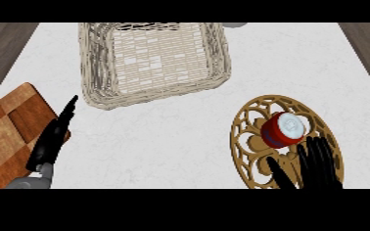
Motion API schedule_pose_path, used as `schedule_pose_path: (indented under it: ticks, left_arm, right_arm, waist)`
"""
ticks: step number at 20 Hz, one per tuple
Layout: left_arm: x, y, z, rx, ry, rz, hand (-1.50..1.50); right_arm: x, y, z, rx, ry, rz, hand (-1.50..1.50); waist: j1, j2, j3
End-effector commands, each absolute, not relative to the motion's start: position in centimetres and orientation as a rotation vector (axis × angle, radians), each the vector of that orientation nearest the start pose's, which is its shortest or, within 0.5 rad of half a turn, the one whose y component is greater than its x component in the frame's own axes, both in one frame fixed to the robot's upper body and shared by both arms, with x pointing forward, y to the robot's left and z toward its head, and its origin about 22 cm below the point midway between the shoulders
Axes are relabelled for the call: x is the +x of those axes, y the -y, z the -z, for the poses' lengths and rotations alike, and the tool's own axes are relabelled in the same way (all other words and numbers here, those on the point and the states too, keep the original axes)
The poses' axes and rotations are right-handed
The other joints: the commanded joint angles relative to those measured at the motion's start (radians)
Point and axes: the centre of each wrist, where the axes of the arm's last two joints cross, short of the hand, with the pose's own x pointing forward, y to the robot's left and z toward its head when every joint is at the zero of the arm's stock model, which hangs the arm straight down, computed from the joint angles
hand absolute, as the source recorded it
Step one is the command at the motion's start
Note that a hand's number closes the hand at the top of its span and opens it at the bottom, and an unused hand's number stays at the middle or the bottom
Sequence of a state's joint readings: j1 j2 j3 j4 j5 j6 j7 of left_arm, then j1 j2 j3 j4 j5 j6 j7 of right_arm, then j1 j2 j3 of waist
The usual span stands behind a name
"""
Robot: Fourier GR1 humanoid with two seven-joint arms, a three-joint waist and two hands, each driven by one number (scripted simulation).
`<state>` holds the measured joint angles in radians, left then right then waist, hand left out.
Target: Pick the can from the placemat and place it in the basket
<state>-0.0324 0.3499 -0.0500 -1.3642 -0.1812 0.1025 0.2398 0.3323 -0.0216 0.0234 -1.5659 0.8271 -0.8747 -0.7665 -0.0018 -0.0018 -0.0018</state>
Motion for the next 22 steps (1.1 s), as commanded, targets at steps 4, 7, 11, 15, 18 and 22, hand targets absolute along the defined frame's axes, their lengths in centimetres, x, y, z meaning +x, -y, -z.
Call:
schedule_pose_path:
  ticks: [4, 7, 11, 15, 18, 22]
  left_arm:
    - [25.5, -30.3, 1.6, 0.472, 1.159, 0.314, 0.00]
    - [24.4, -30.1, 3.2, 0.474, 1.155, 0.299, 0.00]
    - [23.8, -31.9, 1.8, 0.508, 1.155, 0.317, 0.00]
    - [24.8, -29.6, 1.1, 0.470, 1.150, 0.296, 0.00]
    - [22.9, -29.1, 1.9, 0.487, 1.152, 0.307, 0.00]
    - [24.0, -31.0, 1.8, 0.498, 1.151, 0.306, 0.00]
  right_arm:
    - [17.7, 26.0, 6.2, -1.402, 1.984, -0.676, -1.50]
    - [19.6, 25.6, 6.4, -1.374, 1.976, -0.651, -1.50]
    - [18.2, 26.0, 6.7, -1.378, 1.967, -0.676, -1.50]
    - [19.5, 26.0, 7.6, -1.350, 1.977, -0.721, -1.50]
    - [20.9, 27.5, 7.3, -1.342, 1.942, -0.724, -1.50]
    - [21.5, 25.3, 6.3, -1.276, 1.905, -0.821, 1.50]
  waist:
    - [0.001, 0.002, 0.002]
    - [0.002, 0.002, 0.002]
    - [0.001, 0.001, 0.002]
    - [0.002, 0.002, 0.002]
    - [0.005, 0.002, 0.002]
    - [0.003, 0.002, 0.001]
